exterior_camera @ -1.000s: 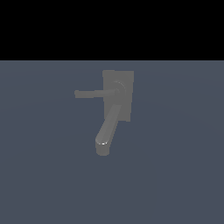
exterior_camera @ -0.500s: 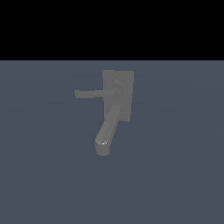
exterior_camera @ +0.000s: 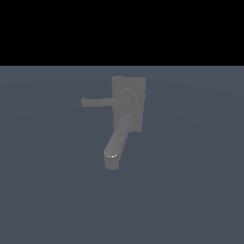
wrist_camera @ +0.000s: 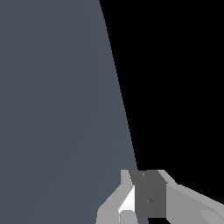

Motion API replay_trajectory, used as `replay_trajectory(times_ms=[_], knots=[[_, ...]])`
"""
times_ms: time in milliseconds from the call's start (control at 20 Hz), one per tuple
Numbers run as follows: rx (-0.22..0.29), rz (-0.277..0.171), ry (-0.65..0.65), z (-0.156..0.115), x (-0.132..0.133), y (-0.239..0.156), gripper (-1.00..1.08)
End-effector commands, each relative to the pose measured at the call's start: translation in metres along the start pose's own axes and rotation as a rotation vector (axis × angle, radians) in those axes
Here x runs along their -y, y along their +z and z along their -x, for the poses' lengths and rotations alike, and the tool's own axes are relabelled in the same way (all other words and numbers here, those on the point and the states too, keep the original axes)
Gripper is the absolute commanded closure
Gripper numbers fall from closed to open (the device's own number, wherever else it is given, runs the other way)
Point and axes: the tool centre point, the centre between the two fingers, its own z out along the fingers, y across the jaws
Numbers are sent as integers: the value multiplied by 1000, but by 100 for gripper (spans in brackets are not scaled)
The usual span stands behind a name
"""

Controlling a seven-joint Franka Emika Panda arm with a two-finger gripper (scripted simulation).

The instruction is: Turn on the faucet by rotating a designated handle.

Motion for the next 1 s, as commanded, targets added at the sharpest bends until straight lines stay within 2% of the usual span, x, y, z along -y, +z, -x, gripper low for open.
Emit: replay_trajectory(times_ms=[0, 250, 500, 950], knots=[[-25, 67, -22, -10, 0, -8, 108], [-93, 231, -92, -36, 7, -28, 108], [-170, 400, -188, -67, 25, -50, 108], [-319, 659, -408, -120, 89, -83, 108]])
